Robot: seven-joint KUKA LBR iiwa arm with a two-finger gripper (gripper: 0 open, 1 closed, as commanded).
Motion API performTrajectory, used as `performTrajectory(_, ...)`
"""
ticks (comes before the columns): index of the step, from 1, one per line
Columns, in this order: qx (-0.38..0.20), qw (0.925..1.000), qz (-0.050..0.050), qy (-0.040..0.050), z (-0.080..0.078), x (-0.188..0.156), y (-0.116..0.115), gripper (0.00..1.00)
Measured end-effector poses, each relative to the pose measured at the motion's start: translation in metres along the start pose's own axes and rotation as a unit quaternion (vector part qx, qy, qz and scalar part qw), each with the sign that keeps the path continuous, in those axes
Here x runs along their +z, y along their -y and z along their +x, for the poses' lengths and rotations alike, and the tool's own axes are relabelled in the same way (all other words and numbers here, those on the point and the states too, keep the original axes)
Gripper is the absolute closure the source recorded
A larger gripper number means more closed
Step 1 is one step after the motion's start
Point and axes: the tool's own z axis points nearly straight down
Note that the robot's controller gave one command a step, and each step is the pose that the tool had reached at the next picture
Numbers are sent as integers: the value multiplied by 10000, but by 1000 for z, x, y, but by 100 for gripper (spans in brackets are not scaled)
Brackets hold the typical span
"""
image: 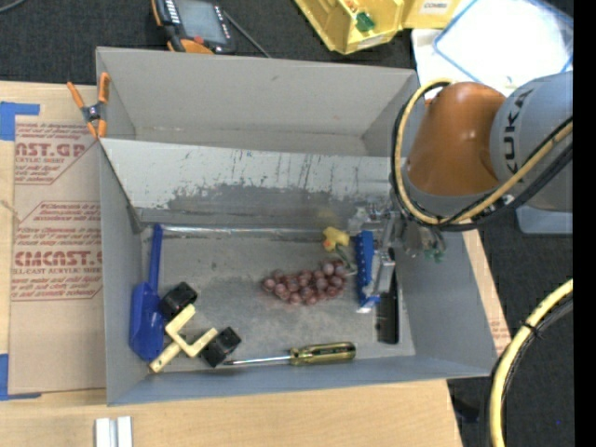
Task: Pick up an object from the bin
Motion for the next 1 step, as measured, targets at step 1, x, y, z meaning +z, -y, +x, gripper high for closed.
performTrajectory(1, 116, 9999, -3, 18, -2, -41, 0, 0)
